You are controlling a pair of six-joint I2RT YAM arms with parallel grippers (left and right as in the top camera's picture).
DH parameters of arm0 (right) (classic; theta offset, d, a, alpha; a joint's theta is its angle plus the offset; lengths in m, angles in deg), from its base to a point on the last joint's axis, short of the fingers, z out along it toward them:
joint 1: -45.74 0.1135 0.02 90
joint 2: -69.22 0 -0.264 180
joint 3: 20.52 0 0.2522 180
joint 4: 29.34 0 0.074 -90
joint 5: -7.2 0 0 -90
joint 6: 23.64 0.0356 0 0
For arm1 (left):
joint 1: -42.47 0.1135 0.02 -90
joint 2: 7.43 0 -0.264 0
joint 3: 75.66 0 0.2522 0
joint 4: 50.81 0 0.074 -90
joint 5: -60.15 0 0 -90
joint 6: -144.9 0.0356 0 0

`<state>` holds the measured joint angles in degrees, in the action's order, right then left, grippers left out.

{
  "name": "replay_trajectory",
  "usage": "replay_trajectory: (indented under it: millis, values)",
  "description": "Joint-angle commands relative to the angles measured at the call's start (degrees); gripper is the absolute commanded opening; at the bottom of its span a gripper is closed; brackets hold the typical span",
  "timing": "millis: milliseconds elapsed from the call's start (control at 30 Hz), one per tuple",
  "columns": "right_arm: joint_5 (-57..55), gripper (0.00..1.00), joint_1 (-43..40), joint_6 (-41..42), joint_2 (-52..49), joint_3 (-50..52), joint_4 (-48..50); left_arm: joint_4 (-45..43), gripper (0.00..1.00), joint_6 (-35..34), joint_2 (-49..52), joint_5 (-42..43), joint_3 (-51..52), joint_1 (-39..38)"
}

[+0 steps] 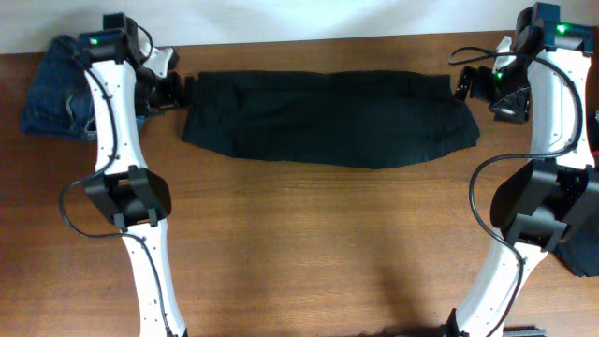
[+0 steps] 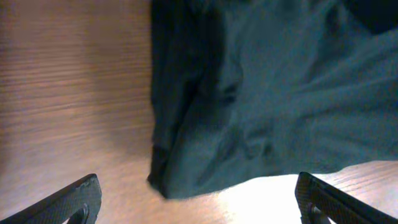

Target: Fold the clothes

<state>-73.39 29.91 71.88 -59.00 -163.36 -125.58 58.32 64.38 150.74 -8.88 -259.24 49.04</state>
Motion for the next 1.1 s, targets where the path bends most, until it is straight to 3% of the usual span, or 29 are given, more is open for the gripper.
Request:
replay_trajectory:
  millis: [0, 333, 767, 800, 1000, 1067]
  values:
    - [1.6, 0.99, -0.3, -2.2, 0.0, 0.3, -0.3, 0.1, 0.99, 2.0, 4.3, 3.7, 0.2, 0.0]
    - [1.6, 0.99, -0.3, -2.2, 0.0, 0.3, -0.5, -3.0, 0.99, 2.2, 10.7, 6.4, 0.2, 0.3]
    - [1.6, 0.99, -0.3, -2.1, 0.0, 0.3, -1.1, -1.2, 0.96, 5.1, 16.7, 20.7, 0.2, 0.3]
    - [1.6, 0.99, -0.3, -2.1, 0.0, 0.3, -1.1, -0.7, 0.92, 5.9, 17.1, 21.6, 0.2, 0.2]
    - [1.6, 0.99, -0.3, -2.1, 0.0, 0.3, -1.2, -0.2, 0.25, 6.3, 17.4, 21.7, 0.2, 0.3]
    - [1.6, 0.99, -0.3, -2.1, 0.0, 0.3, -1.2, -0.2, 0.08, 6.3, 17.4, 21.7, 0.2, 0.4]
